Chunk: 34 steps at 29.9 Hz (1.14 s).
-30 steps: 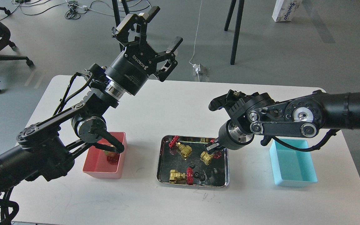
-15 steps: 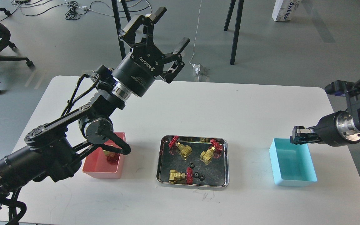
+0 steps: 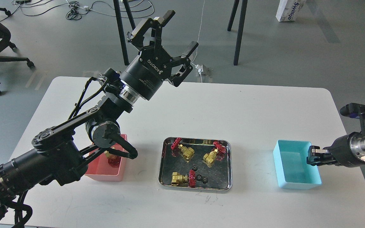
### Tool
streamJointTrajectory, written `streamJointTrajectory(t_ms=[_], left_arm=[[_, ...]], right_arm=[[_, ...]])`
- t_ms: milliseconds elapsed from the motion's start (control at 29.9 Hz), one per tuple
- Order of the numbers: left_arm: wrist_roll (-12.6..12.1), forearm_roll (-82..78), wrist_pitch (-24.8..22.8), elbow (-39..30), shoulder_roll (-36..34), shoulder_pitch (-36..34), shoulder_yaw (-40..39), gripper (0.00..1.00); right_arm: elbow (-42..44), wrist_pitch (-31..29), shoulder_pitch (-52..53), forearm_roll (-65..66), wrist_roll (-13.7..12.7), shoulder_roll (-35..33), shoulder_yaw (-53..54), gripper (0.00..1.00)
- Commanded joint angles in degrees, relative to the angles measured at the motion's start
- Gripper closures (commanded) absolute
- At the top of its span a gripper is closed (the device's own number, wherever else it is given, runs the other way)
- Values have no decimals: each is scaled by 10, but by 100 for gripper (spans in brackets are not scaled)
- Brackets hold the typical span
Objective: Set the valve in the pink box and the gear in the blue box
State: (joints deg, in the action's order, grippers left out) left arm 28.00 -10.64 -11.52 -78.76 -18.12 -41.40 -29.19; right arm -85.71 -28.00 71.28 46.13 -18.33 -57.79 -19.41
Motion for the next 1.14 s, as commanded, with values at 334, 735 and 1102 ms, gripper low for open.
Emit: streamJointTrajectory(t_ms=[334,735,1102], left_arm=[[0,0,-1,4,-2,0,0,9],[0,11,-165,357,-35,-184,41,5],[0,112,-165,584,99,-187,10,1]], right_arm=[[14,0,-10,-136,12,1,150,28],[394,0,-51,-541,243,208,410,7],[572,0,-156,-598,277,389,557,1]])
